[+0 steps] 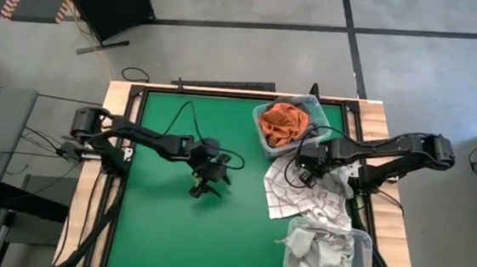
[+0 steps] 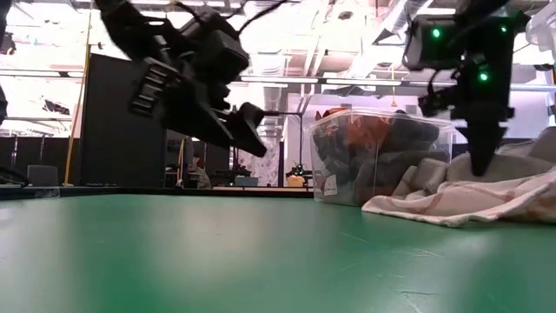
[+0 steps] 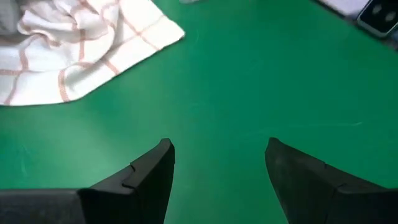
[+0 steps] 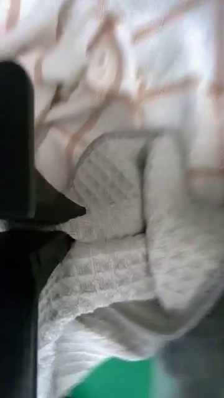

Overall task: Sort towels by color in basket
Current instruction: Put the light gray towel into the bottom transparent bin

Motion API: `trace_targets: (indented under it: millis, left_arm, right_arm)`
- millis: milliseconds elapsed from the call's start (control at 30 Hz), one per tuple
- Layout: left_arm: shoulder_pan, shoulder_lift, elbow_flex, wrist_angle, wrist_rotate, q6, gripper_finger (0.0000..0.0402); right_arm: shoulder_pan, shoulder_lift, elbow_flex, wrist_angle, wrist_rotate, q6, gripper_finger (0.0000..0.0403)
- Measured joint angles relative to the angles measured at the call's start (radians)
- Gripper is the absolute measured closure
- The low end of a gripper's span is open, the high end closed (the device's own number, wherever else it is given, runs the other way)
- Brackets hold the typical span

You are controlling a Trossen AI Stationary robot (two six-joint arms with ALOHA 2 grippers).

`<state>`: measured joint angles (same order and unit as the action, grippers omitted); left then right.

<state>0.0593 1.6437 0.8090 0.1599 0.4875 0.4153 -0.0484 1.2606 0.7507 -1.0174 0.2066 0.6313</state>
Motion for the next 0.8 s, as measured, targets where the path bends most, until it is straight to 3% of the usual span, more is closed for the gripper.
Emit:
trace_targets:
  millis: [33,100,400,800]
  left_arm:
    - [-0.006,-0.012,-0.027,0.037,-0.002,-0.023,0.0162]
    - [-0.022,-0.032,-0.078,0.125,-0.007,-0.064,0.0162]
    - [-0.127,-0.05,-0.193,0.3,-0.144,-0.198,0.0162]
    - [-0.278,-0.05,-0.21,0.389,-0.326,-0.283,0.0162]
  right_arm:
    - [0.004,0.0,0.015,0.007,0.0,-0.02,0.0367]
    - [0.012,0.0,0.046,0.014,0.004,-0.052,0.0382]
    - [0.109,0.001,0.295,-0.053,0.095,-0.057,0.0383]
    - [0.425,0.001,0.696,-0.163,0.244,0.012,0.0384]
